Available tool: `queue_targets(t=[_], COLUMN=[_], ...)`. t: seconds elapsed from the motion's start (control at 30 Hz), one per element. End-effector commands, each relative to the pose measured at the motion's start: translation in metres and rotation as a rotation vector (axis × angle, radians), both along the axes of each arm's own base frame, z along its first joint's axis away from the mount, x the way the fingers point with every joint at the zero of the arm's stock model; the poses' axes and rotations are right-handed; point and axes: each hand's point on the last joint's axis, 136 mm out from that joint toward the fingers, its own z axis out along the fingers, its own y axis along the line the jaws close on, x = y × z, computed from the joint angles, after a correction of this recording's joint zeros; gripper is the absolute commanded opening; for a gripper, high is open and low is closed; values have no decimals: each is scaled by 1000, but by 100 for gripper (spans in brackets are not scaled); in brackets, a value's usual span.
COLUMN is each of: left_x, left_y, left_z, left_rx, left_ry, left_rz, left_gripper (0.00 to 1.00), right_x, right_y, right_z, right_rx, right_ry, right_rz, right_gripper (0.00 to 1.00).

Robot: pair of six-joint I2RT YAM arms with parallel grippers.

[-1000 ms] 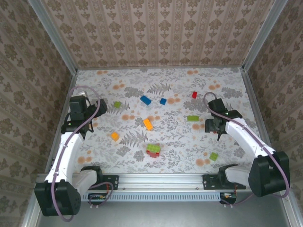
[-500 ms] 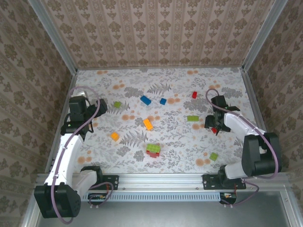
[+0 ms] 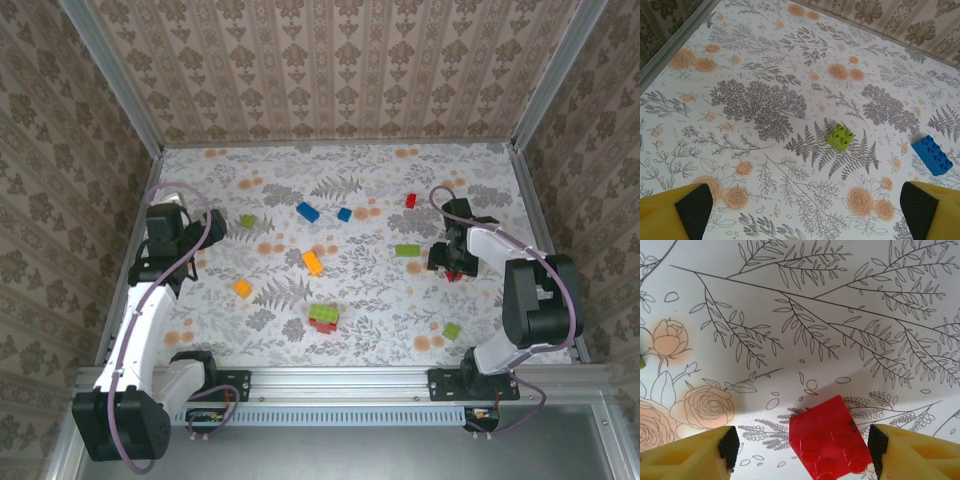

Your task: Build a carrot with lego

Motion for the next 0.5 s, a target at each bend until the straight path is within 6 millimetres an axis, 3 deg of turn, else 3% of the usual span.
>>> queue_targets(t=[0.0,0.2,0.47], left_x=[-1,-1,-2], left_y=[-1,0,0], left_z=[3,2,2], left_rx=[23,29,31], left_ry=[-4,-2,1], left_rz=[-8,-4,-5], left_gripper=[100,100,100], right_x=[3,1,-1], right_y=[6,12,8], right_z=[0,4,4], right_rx=[41,71,48], right_ry=[16,9,20], right_rz=[16,25,22], right_gripper=[68,58,57])
